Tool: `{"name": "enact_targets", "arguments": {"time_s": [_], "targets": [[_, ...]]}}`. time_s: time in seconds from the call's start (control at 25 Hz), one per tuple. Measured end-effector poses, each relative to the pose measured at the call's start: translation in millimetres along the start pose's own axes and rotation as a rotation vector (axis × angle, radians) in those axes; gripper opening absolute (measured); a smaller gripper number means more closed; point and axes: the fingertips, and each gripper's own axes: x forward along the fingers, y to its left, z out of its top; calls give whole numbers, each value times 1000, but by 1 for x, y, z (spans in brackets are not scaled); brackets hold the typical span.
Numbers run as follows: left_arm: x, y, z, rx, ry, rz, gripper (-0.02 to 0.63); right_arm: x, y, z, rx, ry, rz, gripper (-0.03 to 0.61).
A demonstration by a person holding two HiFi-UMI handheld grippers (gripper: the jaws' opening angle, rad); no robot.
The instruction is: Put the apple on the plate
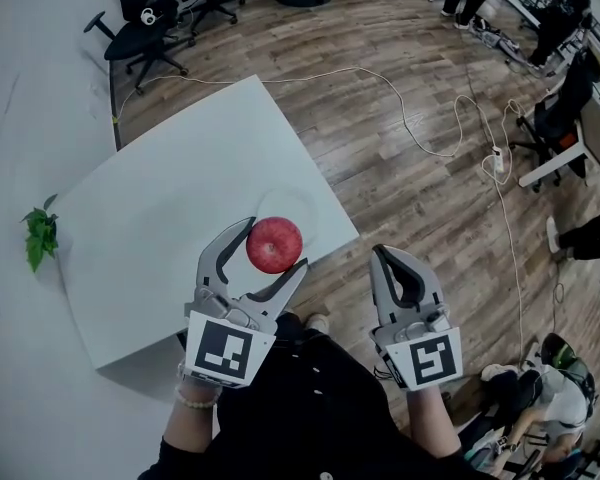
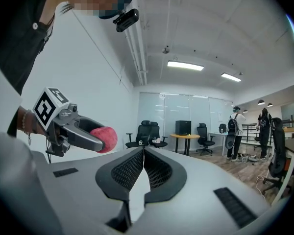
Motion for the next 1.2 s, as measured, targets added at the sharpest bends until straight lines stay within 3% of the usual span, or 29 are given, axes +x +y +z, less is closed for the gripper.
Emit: {"name": "enact_targets", "arguments": {"time_s": [0.48, 1.2], "targets": [[7, 17, -19, -15, 7, -41, 357, 20, 13, -6, -17, 34, -3, 41], [35, 19, -36, 3, 34, -125, 358, 17, 3, -18, 4, 75, -105, 41]]}}
